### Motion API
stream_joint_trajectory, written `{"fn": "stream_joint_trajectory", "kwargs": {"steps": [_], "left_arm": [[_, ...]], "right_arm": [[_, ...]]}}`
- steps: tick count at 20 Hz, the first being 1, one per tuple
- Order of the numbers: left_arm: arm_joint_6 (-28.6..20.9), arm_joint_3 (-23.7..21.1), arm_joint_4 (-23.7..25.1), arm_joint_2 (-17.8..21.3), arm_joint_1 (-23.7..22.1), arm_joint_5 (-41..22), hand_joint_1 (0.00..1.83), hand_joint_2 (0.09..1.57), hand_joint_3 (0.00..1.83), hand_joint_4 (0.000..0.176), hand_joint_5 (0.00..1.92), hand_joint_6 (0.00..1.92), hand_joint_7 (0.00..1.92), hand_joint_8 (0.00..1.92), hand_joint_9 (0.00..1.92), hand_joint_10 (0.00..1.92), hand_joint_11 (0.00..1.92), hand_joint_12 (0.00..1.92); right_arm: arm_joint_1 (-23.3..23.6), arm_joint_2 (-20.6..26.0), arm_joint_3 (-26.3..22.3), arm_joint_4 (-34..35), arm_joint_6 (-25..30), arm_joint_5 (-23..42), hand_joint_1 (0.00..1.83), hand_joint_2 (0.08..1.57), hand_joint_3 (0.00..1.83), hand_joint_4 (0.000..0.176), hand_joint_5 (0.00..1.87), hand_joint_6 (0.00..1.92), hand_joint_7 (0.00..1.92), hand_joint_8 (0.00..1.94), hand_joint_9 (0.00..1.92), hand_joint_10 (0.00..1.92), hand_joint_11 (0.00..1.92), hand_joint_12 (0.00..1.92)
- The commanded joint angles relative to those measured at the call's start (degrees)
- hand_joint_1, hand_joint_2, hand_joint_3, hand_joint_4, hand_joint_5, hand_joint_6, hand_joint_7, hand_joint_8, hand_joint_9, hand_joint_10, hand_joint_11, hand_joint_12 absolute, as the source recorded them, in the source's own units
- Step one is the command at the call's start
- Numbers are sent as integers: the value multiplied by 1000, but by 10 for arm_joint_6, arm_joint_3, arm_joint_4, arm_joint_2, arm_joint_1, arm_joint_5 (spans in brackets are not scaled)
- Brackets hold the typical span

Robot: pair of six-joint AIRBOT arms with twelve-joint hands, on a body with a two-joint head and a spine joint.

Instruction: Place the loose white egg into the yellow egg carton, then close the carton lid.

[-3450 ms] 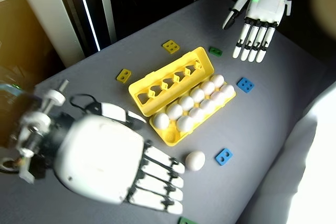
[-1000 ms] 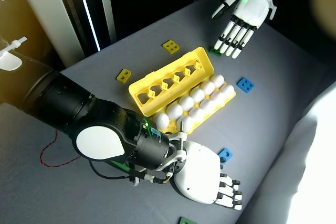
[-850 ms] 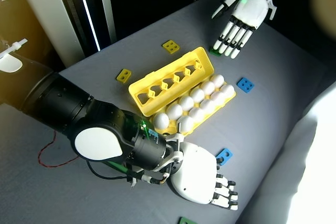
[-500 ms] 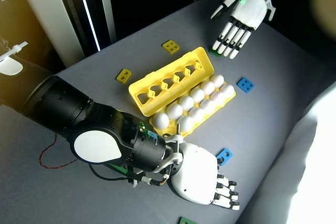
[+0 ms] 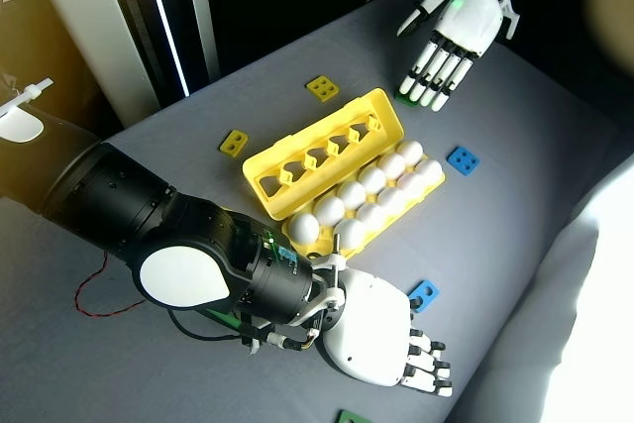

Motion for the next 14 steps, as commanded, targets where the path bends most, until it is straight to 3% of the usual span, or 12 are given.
{"fn": "stream_joint_trajectory", "kwargs": {"steps": [1, 4, 6, 7, 9, 10, 13, 14], "left_arm": [[0, 6, -31, 6, 1, -27, 0, 1288, 1, 0, 242, 3, 210, 1, 166, 1, 17, 115], [0, 6, -31, 6, 1, -27, 0, 1280, 0, 0, 249, 5, 223, 5, 182, 6, 28, 123], [0, 6, -30, 6, 1, -27, 0, 1281, 0, 0, 252, 5, 226, 5, 183, 5, 23, 124], [0, 6, -30, 6, 1, -27, 0, 1280, 0, 0, 256, 6, 231, 6, 186, 6, 25, 126], [0, 5, -30, 6, 1, -27, 0, 1280, 0, 0, 256, 6, 231, 6, 186, 6, 25, 126], [0, 5, -29, 6, 1, -27, 0, 1283, 0, 0, 250, 3, 229, 5, 185, 5, 30, 130], [-1, 4, -28, 6, 0, -27, 0, 1279, 0, 0, 261, 6, 237, 6, 191, 6, 24, 131], [-1, 4, -28, 6, 0, -27, 0, 1280, 0, 0, 260, 4, 235, 4, 189, 4, 17, 132]], "right_arm": [[2, 8, 3, 3, 0, 27, 789, 832, 0, 176, 938, 1, 164, 10, 28, 9, 0, 0], [3, 9, 3, 3, 0, 27, 791, 836, 0, 176, 961, 11, 160, 7, 25, 7, 0, 0], [5, 9, 3, 3, 0, 27, 885, 867, 2, 176, 1061, 15, 224, 2, 63, 2, 0, 0], [5, 9, 3, 3, 0, 27, 1031, 985, 4, 176, 1167, 481, 251, 7, 77, 3, 0, 0], [6, 10, 3, 3, 0, 26, 1031, 985, 4, 176, 1167, 481, 251, 7, 77, 3, 0, 0], [6, 10, 3, 3, 0, 26, 1056, 1021, 3, 176, 1153, 649, 259, 3, 67, 7, 0, 0], [7, 10, 3, 3, 0, 26, 1071, 1023, 0, 176, 1176, 663, 272, 0, 71, 0, 0, 0], [7, 10, 3, 3, 0, 25, 1042, 1052, 9, 176, 1086, 826, 244, 0, 60, 0, 0, 0]]}}
